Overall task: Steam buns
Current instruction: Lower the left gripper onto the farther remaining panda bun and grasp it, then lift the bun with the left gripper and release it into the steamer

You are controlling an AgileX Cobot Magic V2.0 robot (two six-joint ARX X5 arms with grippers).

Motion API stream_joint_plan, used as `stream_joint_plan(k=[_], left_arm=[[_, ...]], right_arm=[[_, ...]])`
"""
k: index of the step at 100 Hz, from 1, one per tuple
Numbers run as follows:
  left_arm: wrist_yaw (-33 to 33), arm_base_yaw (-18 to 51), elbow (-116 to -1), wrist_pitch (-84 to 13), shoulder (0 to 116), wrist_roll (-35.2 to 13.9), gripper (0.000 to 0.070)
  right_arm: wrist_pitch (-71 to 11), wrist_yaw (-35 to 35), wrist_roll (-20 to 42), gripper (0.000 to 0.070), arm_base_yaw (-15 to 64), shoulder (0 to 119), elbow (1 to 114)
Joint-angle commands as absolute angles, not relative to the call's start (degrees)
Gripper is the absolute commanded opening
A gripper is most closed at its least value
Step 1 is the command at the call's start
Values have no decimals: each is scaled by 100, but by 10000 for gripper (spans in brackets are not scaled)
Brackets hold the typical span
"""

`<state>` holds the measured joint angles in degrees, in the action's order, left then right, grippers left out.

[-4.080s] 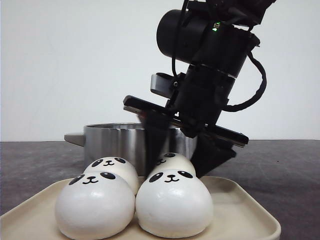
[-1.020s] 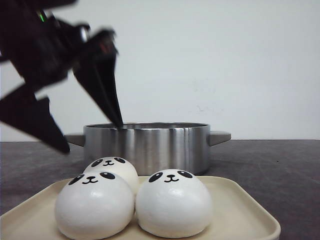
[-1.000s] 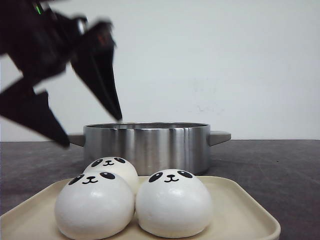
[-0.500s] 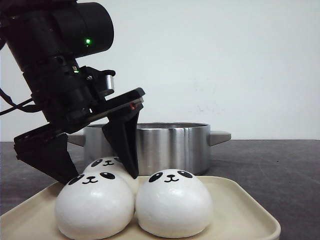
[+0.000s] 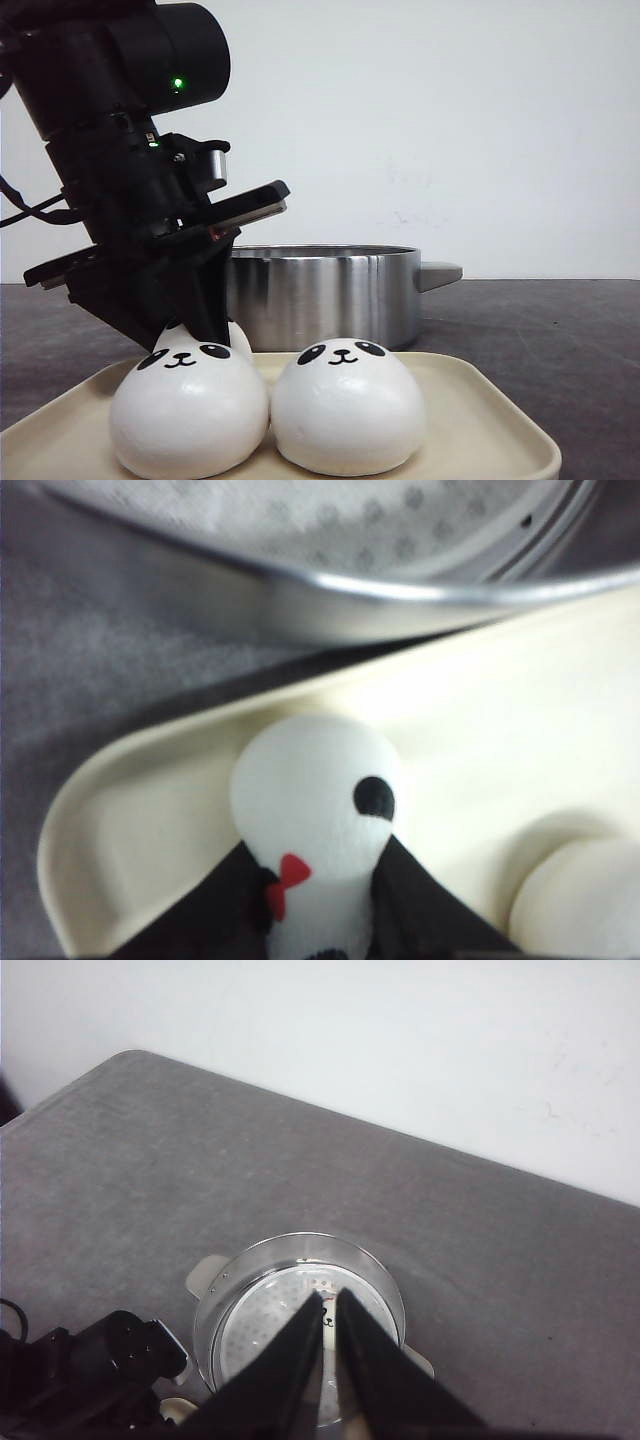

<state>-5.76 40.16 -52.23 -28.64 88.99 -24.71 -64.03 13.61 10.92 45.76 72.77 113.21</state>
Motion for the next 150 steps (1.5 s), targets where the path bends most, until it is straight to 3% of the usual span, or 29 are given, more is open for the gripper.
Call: stream_joint_plan(k=[1, 14, 26, 44, 57, 79, 112, 119, 134, 143, 150], left_arm=[[-572, 4130, -5424, -2993, 8683, -2176, 3], [-493, 4274, -5605, -3035, 7929, -2279, 3], [-8, 4298, -5804, -2908, 7332, -2359, 3], [624, 4123, -6053, -2038, 7063, -1925, 3], [615, 3826, -6296, -1498, 7400, -1671, 3], [362, 3430, -6893, -1411, 8519, -1409, 3], [316, 3135, -7330, -1417, 9878, -1431, 10], [316, 3079, -7330, -1417, 10016, -1463, 109], [318, 3017, -7330, -1404, 10119, -1463, 480], [318, 3000, -7332, -1387, 10119, -1461, 566], [318, 2989, -7336, -1404, 10114, -1461, 569]], right_arm=[[-6366, 1358, 1157, 13, 4637, 7328, 11428], [-6372, 1356, 1157, 13, 4637, 7328, 11428], [-6348, 1354, 1155, 14, 4639, 7328, 11428], [-6342, 1352, 1155, 14, 4639, 7328, 11428], [-6305, 1352, 1146, 13, 4639, 7330, 11428], [-6311, 1354, 1138, 14, 4639, 7334, 11428], [-6311, 1356, 1157, 13, 4639, 7334, 11428], [-6316, 1356, 1155, 14, 4639, 7334, 11428], [-6344, 1356, 1157, 14, 4639, 7334, 11428], [-6353, 1354, 1155, 13, 4639, 7334, 11426], [-6359, 1354, 1155, 13, 4639, 7336, 11421]])
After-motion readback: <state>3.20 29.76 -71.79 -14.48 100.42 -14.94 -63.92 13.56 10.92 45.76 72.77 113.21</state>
